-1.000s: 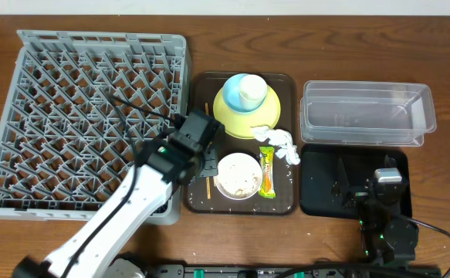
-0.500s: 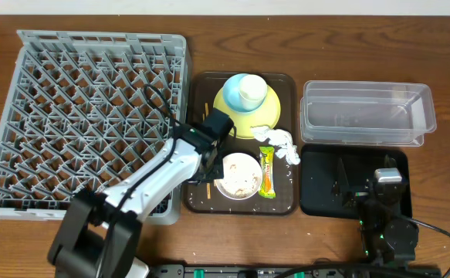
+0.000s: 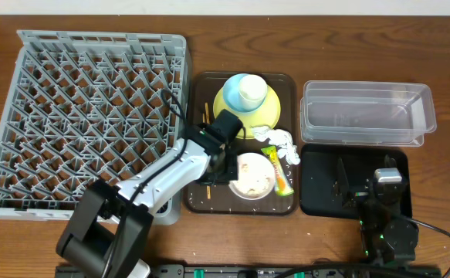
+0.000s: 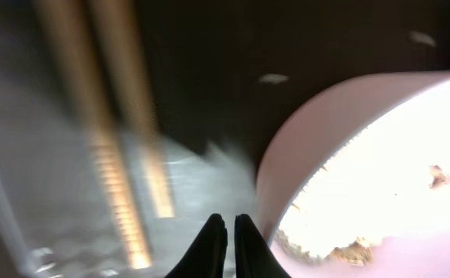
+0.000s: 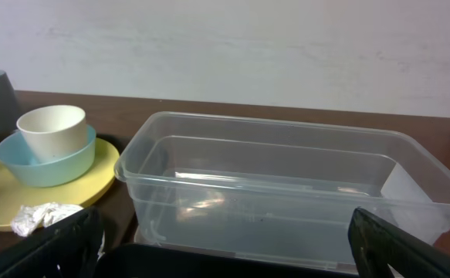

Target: Sort waste into correct bins and load items into the dishwasher

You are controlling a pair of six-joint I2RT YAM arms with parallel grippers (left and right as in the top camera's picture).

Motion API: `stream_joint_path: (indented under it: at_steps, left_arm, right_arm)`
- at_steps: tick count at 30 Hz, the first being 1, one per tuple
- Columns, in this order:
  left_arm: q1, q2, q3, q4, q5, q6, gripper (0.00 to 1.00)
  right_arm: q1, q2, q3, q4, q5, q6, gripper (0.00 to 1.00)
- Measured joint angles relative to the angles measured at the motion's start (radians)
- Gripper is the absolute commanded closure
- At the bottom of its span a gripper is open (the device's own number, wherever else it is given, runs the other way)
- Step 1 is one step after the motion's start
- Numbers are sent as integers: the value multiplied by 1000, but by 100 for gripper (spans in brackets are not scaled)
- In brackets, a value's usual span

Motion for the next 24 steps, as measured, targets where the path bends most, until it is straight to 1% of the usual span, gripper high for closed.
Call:
stream_joint_path:
  at_steps: [4,8,11,15,24]
  left_arm:
    - [-43,0,0,44,36,21,91]
    - [-61,0,0,52,22,48,89]
    - [-56,0,0,41,-42,61,86]
    - [-34,0,0,27,-129,68,83]
    - [5,-1,0,29,-309,71,83]
  right_arm:
    - [0,0,0,0,0,0,1]
    - [0,0,0,0,0,0,1]
    - [0,0,0,0,0,0,1]
    - [0,0,0,0,0,0,1]
    - [0,0,0,0,0,0,1]
